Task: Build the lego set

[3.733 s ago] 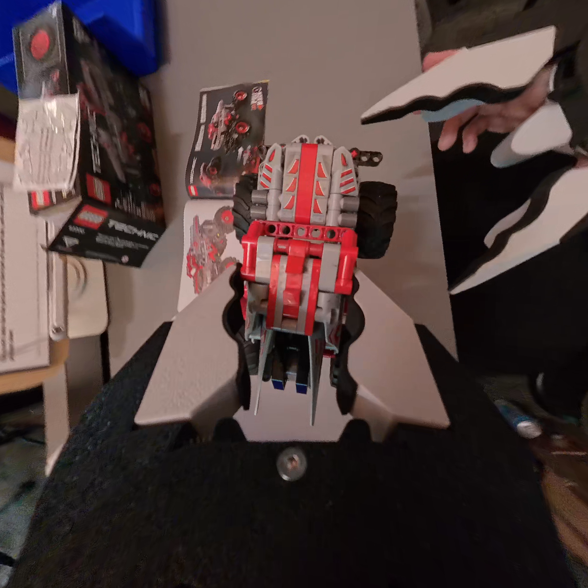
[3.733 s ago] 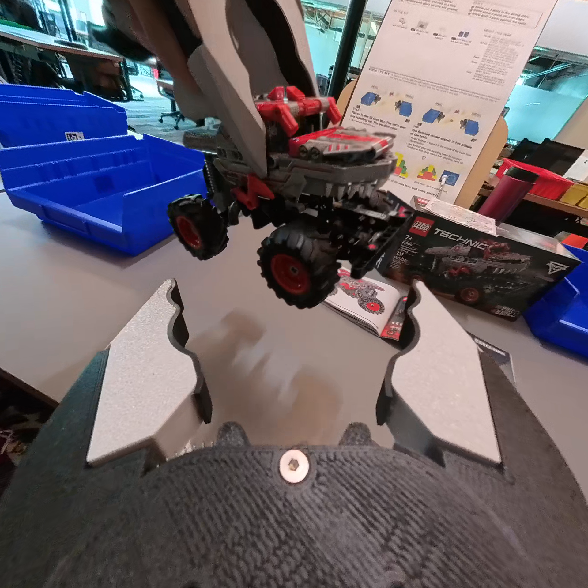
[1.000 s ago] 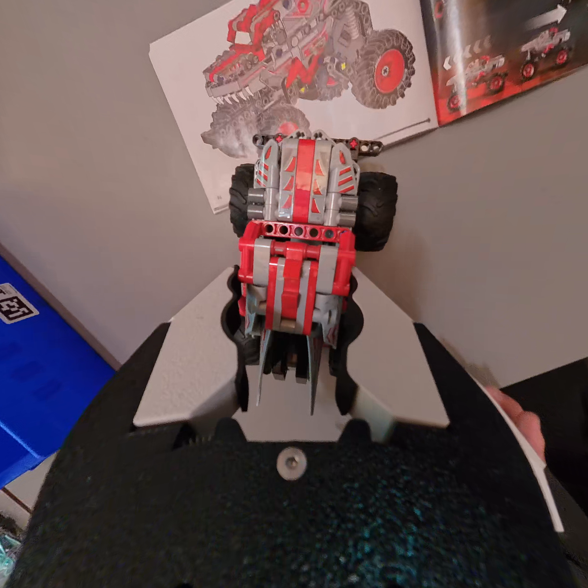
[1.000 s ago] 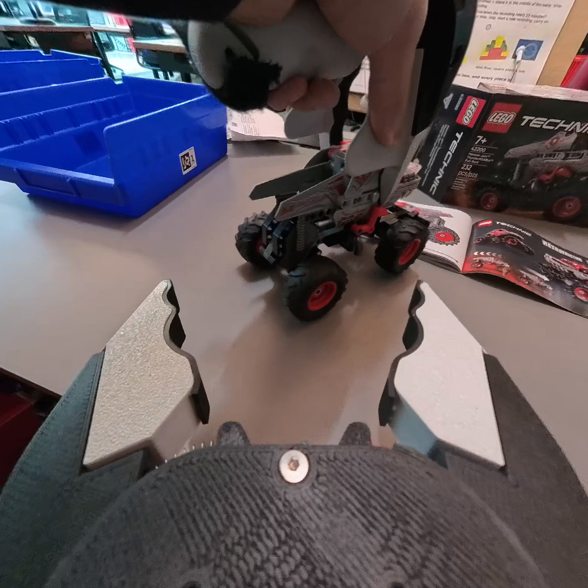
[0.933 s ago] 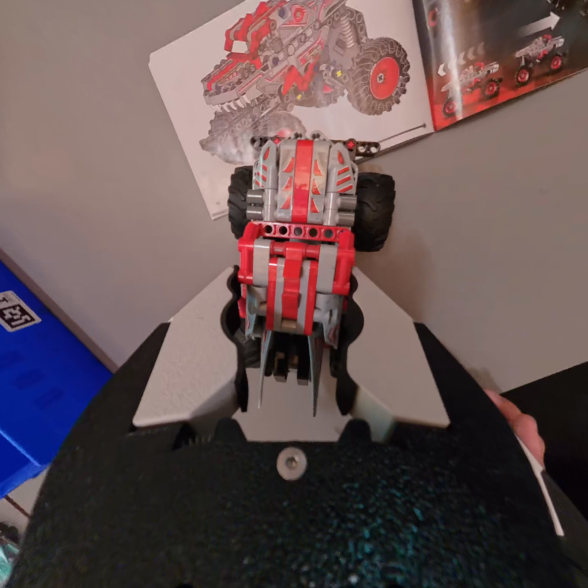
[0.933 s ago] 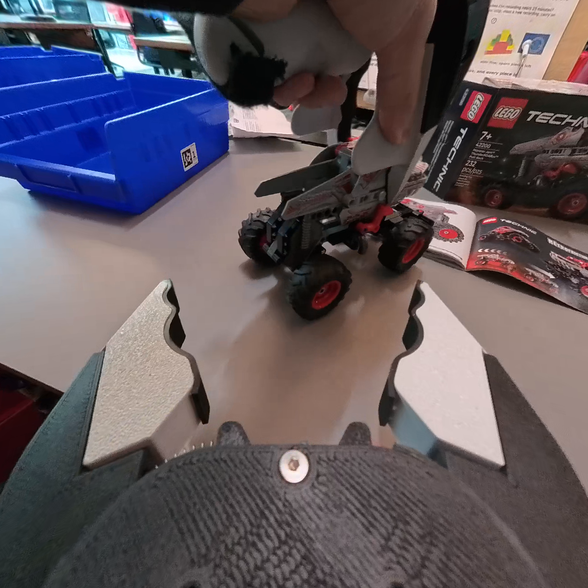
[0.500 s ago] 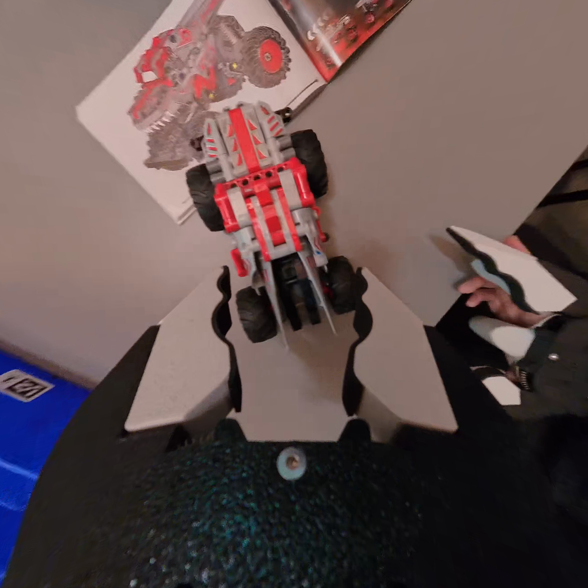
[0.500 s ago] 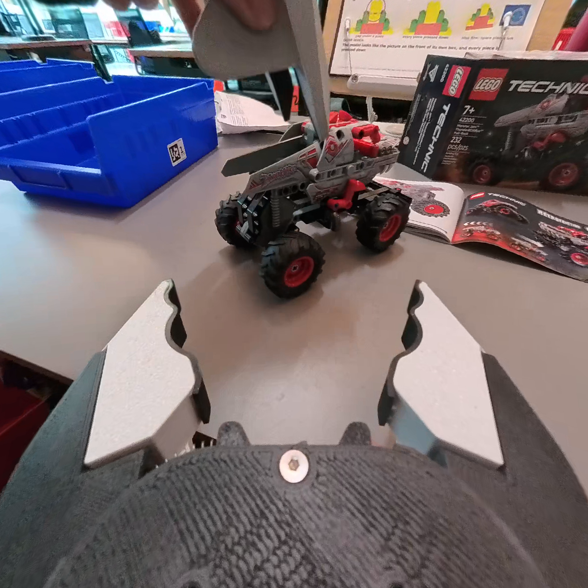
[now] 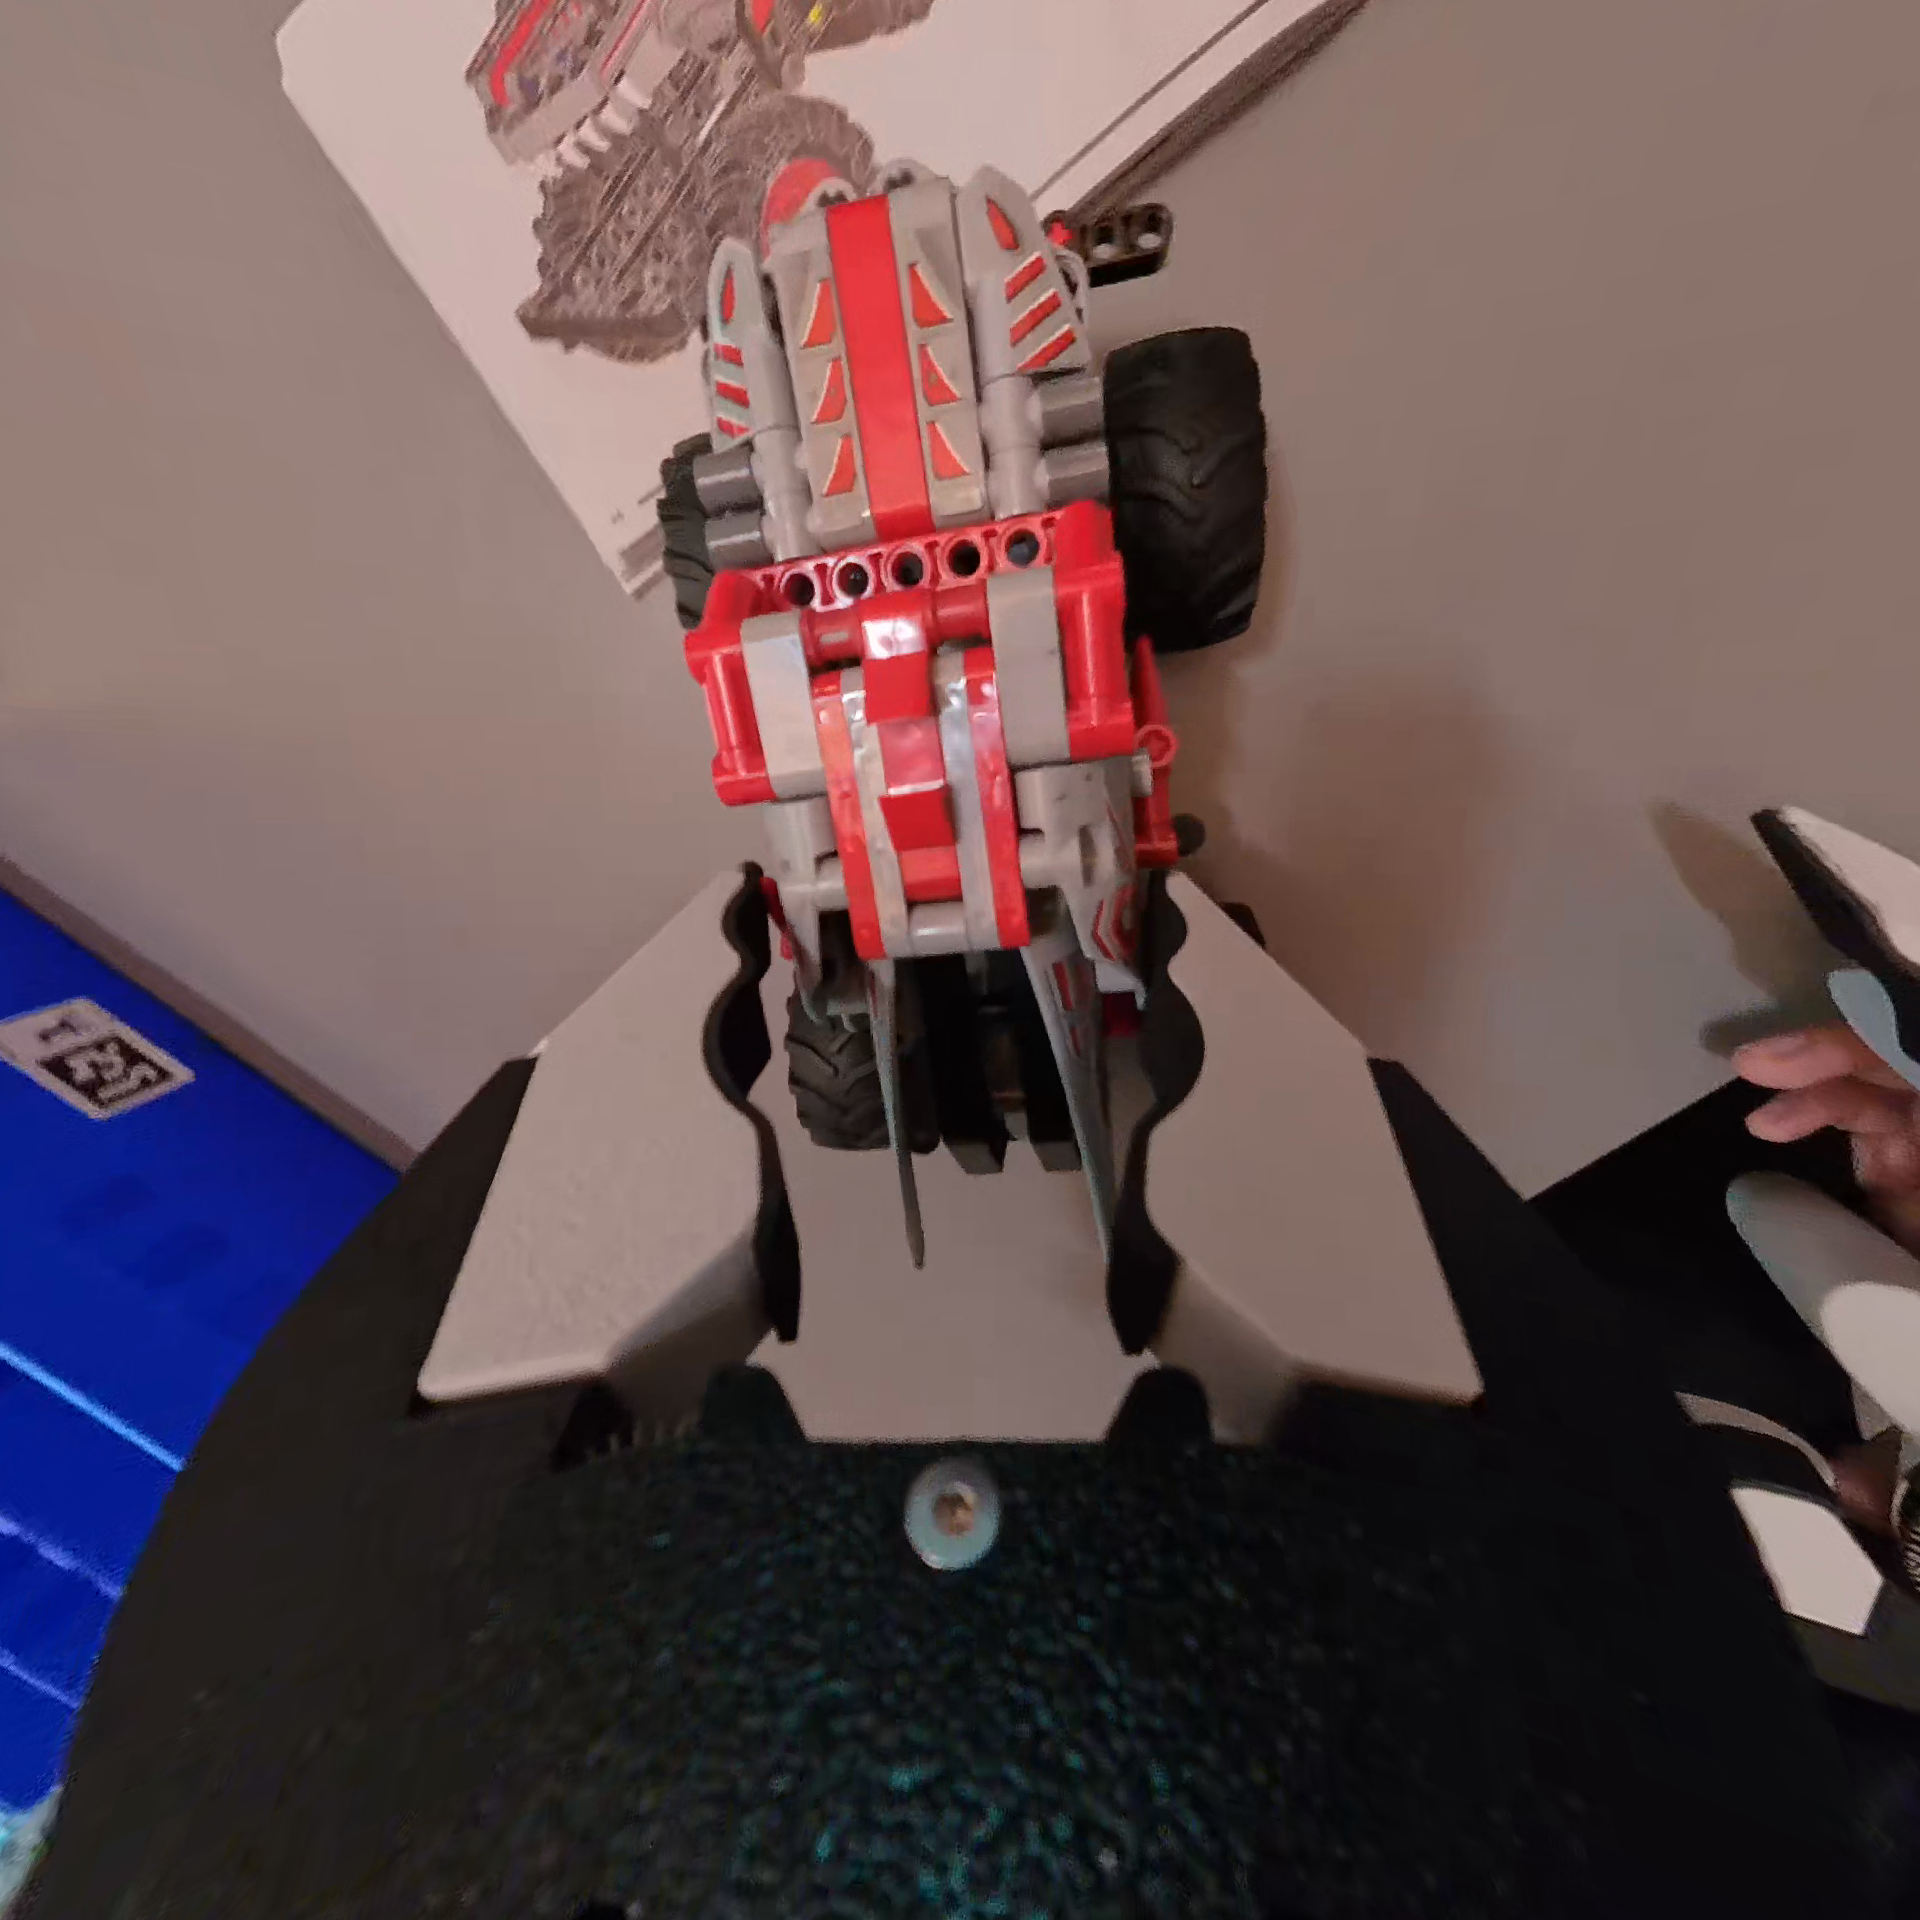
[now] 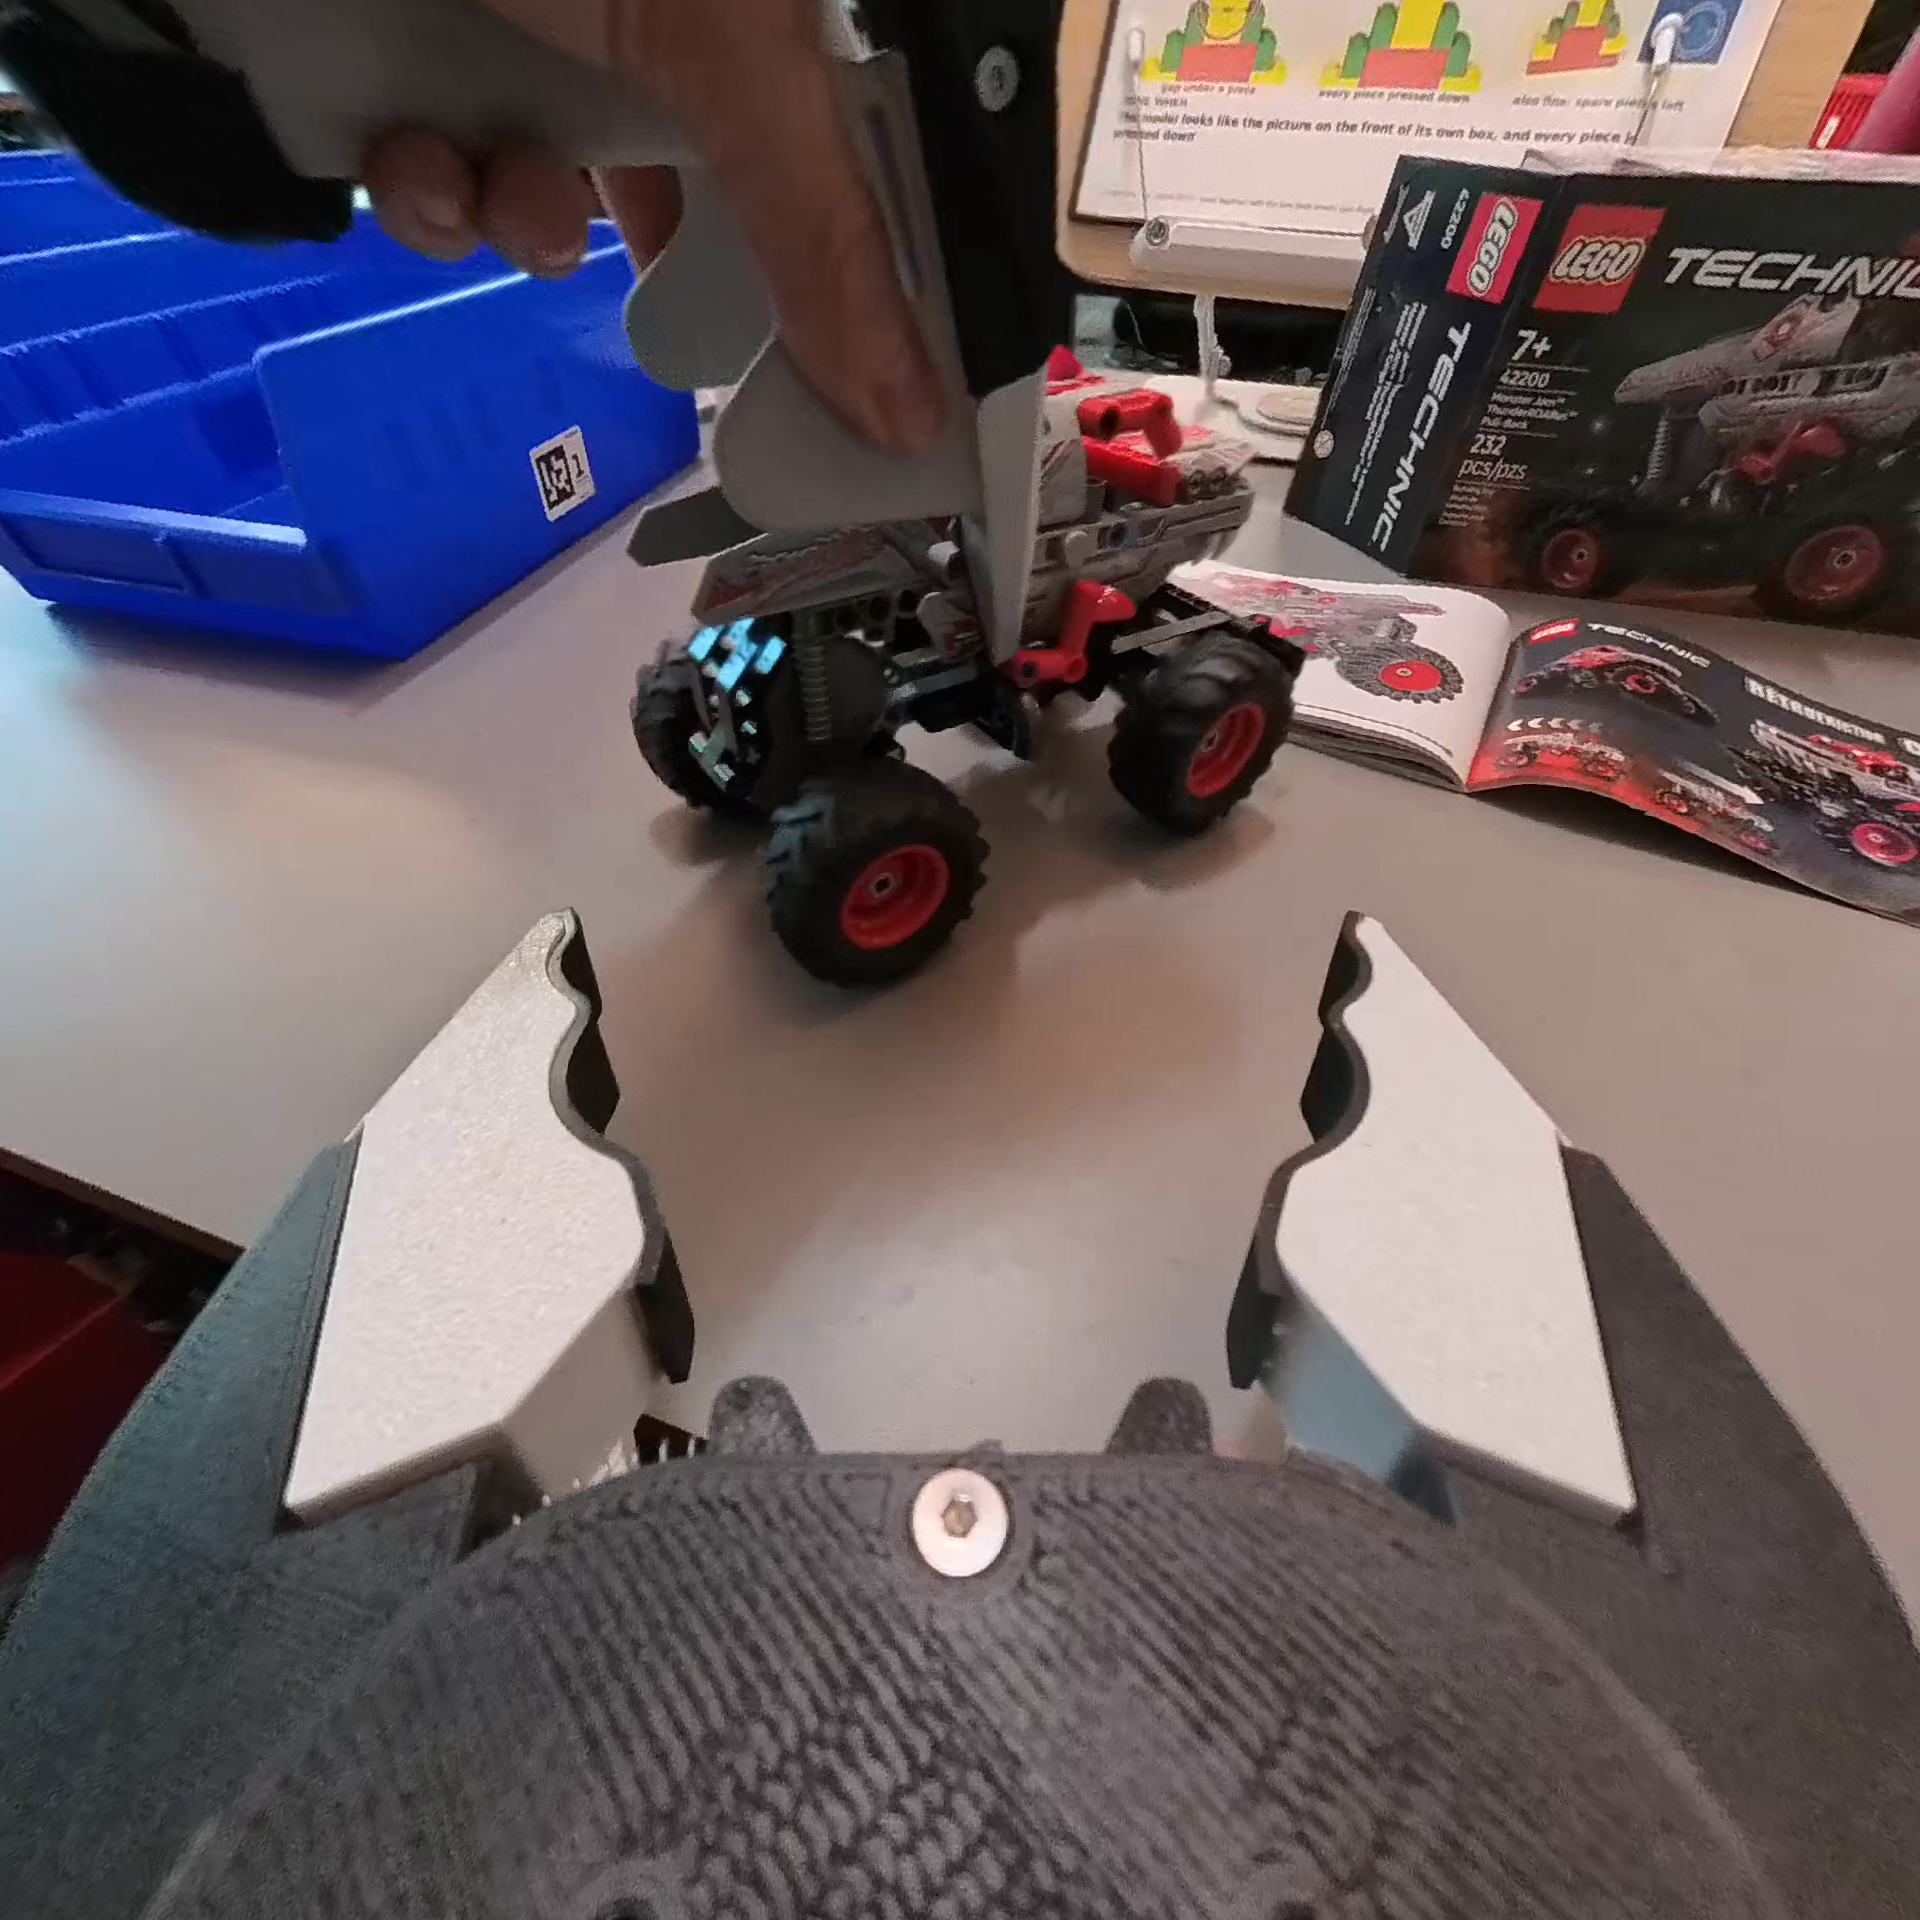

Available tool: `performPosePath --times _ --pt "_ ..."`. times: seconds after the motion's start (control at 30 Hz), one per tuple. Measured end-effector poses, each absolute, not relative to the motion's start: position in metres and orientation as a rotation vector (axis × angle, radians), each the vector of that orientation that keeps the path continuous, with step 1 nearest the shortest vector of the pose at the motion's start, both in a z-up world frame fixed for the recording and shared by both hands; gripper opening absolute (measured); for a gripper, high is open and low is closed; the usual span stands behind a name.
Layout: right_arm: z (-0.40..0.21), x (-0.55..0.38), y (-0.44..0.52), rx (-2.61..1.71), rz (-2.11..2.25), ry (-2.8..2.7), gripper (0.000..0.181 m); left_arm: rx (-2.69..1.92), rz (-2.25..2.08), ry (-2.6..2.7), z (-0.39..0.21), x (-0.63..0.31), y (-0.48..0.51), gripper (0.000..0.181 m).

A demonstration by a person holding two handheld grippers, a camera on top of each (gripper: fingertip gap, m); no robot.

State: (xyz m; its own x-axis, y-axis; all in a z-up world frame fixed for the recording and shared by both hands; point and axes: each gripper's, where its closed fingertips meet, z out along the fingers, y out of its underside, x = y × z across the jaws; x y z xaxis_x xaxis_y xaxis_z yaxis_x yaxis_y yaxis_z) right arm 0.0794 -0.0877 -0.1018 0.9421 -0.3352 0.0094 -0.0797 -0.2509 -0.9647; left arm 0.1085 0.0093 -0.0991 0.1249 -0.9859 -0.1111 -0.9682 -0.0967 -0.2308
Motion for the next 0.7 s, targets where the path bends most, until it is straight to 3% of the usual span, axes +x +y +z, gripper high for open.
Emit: performPosePath --times 0.03,0.7 --pt "-0.101 0.078 -0.087 -1.815 -0.247 0.301 0.135 -2.173 -0.1 1.913 -0.099 0.102 0.009 0.069" --pt "-0.096 0.048 -0.082 -1.809 -0.215 0.2 0.135 -2.182 -0.081 1.827 -0.099 -0.004 -0.001 0.066"
